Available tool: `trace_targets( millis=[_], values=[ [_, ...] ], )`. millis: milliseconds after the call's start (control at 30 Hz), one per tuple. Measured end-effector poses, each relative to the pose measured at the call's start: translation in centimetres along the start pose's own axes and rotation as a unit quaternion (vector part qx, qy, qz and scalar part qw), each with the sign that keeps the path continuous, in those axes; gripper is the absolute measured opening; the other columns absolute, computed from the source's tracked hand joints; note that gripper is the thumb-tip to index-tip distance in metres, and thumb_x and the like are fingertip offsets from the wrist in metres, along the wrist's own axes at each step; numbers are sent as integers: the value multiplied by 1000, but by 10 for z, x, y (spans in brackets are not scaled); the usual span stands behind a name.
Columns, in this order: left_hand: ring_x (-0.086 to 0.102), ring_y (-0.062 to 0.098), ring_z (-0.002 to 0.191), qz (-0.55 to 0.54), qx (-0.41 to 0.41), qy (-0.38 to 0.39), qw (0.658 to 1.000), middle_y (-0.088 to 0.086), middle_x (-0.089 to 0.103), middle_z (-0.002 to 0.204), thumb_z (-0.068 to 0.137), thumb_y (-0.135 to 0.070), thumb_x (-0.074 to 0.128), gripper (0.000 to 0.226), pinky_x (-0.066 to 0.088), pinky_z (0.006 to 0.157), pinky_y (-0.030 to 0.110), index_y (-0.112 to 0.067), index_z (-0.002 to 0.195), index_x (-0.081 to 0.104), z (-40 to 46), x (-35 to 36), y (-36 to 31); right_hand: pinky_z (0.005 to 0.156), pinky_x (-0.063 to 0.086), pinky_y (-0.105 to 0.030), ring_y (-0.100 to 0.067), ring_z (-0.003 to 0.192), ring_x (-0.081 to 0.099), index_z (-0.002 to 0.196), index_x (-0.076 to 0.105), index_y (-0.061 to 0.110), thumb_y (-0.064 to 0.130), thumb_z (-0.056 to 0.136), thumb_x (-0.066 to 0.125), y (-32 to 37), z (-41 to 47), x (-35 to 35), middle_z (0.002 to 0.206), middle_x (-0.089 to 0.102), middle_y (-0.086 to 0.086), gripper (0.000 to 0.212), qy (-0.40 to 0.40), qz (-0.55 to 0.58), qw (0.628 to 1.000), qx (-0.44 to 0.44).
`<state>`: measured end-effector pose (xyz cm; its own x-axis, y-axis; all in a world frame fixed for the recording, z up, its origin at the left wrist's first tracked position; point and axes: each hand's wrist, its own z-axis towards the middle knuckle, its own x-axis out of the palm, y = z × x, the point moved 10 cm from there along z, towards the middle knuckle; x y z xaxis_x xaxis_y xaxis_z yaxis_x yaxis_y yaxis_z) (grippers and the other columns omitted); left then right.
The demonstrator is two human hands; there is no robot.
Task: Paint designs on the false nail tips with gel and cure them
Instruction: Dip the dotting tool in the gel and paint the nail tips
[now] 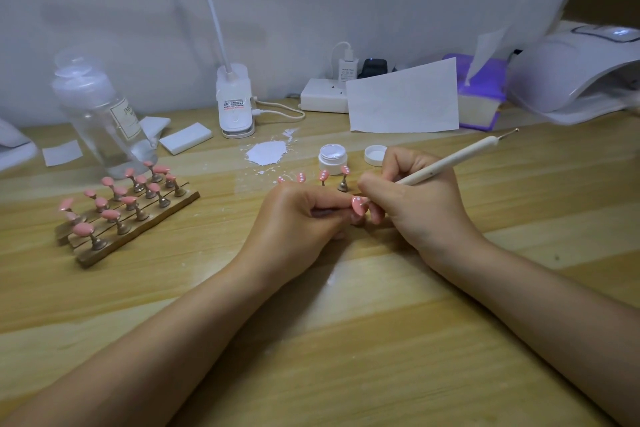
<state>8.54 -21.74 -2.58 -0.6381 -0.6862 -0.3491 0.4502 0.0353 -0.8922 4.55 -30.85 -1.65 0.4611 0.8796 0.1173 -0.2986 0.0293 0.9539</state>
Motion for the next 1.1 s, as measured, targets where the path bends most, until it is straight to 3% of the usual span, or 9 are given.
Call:
trace_targets(
  millis=[500,667,1100],
  values=[
    [48,-15,55,19,15,-3,1000,-21,63,57,81,-2,65,27,38,62,-2,-27,71,71,-1,0,-6,39,40,-15,-8,31,47,49,32,9,-18,73,50,0,0,1,31,44,0,40,11,-3,1000,4],
    [49,-16,53,34,24,-6,999,-22,62,55,80,1,64,25,32,63,-8,-23,77,72,0,-1,-9,38,39,-13,-7,31,47,49,32,9,-18,73,50,0,0,0,30,43,0,41,7,-4,1000,1],
    [50,-16,52,33,19,-9,999,-20,64,59,80,3,64,23,33,63,-8,-18,83,72,0,-1,-7,39,39,-16,-9,32,49,48,32,9,-19,72,50,1,0,0,30,43,-1,41,3,-8,1000,-4]
  ],
)
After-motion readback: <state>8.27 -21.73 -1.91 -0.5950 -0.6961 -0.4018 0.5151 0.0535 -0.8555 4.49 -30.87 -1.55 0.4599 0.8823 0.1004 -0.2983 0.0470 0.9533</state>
